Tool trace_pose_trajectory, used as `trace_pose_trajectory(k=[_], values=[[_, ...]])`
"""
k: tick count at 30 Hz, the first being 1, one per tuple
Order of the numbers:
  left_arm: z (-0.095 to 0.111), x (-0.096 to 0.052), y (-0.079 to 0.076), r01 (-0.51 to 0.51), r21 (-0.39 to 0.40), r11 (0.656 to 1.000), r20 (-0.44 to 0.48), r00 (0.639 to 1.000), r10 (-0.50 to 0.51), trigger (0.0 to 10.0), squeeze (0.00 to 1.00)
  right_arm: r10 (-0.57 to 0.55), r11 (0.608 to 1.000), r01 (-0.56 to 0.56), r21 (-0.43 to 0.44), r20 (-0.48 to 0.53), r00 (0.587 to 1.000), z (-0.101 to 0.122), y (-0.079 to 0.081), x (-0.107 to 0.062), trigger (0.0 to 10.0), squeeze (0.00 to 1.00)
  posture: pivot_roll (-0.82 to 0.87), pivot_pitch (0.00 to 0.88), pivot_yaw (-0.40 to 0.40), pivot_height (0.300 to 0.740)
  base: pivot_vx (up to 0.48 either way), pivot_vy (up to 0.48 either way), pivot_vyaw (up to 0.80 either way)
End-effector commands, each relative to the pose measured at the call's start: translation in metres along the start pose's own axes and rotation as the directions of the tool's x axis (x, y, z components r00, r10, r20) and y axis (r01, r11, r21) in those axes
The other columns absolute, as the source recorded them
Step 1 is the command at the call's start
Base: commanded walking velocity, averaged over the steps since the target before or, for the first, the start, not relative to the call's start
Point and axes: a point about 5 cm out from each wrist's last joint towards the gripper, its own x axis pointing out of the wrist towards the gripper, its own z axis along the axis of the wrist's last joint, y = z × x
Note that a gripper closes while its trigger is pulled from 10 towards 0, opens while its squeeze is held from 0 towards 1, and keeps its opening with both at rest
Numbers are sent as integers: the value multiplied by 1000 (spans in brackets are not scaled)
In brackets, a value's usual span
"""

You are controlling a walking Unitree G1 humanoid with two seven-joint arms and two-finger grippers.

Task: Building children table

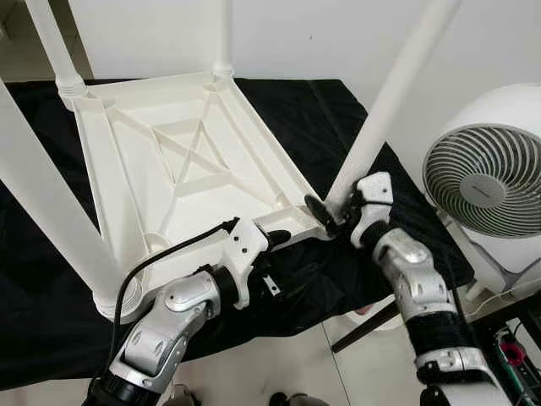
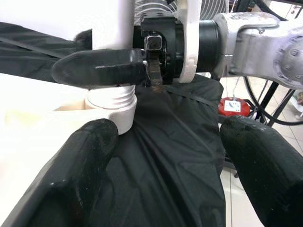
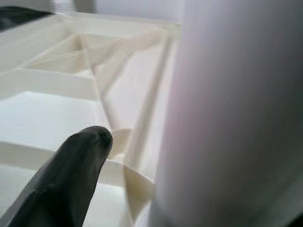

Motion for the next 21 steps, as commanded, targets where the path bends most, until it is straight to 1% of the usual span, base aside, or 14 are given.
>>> trace_pose_trajectory(k=[1,3,4,5,7,8,9,10,13,17,19,21], values=[[-2,1,-1,2,4,1000,-12,1000,-2,10000,0,40,999,-40,-7,-18,999,-3,1,1,10000,0,83,72,-87,740,0,0,0],[-1,0,0,-2,6,1000,-11,1000,2,10000,0,78,997,-79,-20,-22,997,-2,-2,2,10000,0,87,72,-87,740,0,0,0],[-1,0,1,-6,8,1000,-12,1000,6,10000,0,107,994,-108,-21,-36,994,-3,-3,3,9765,0,87,72,-87,740,0,0,0],[-1,0,1,-10,8,1000,-12,1000,10,10000,0,132,991,-133,-21,-60,989,-5,-4,3,4549,0,96,78,-90,740,0,0,0],[-1,0,1,-10,8,1000,-12,1000,10,10000,0,132,991,-133,-21,-60,989,-5,-4,3,4549,0,96,78,-90,740,0,0,0],[-1,0,1,-13,9,1000,-11,1000,13,10000,0,145,989,-148,-21,-83,986,-8,-5,3,2549,0,97,80,-92,740,0,0,0],[-1,0,1,-13,9,1000,-11,1000,13,10000,0,145,989,-148,-21,-83,986,-8,-5,3,2549,0,97,80,-92,740,0,0,0],[-1,-1,1,-20,9,1000,-12,1000,20,10000,0,155,988,-157,-8,-111,982,-13,-6,2,0,0,104,85,-96,740,0,0,0],[0,-2,1,-26,9,1000,-11,1000,26,10000,0,170,985,-172,-1,-122,978,-16,-6,1,0,0,106,86,-97,740,0,0,0],[0,-3,2,-36,9,999,-10,999,36,10000,0,204,979,-200,41,-144,968,-25,-5,-3,0,0,108,88,-95,740,0,0,0],[0,-3,2,-35,8,999,-10,999,35,10000,0,196,980,-191,49,-144,970,-26,-6,-4,0,0,107,88,-95,740,0,0,0],[0,-3,2,-34,10,999,-11,999,34,10000,0,140,990,-135,45,-147,979,-29,-7,-2,0,0,104,87,-95,740,0,0,0]])
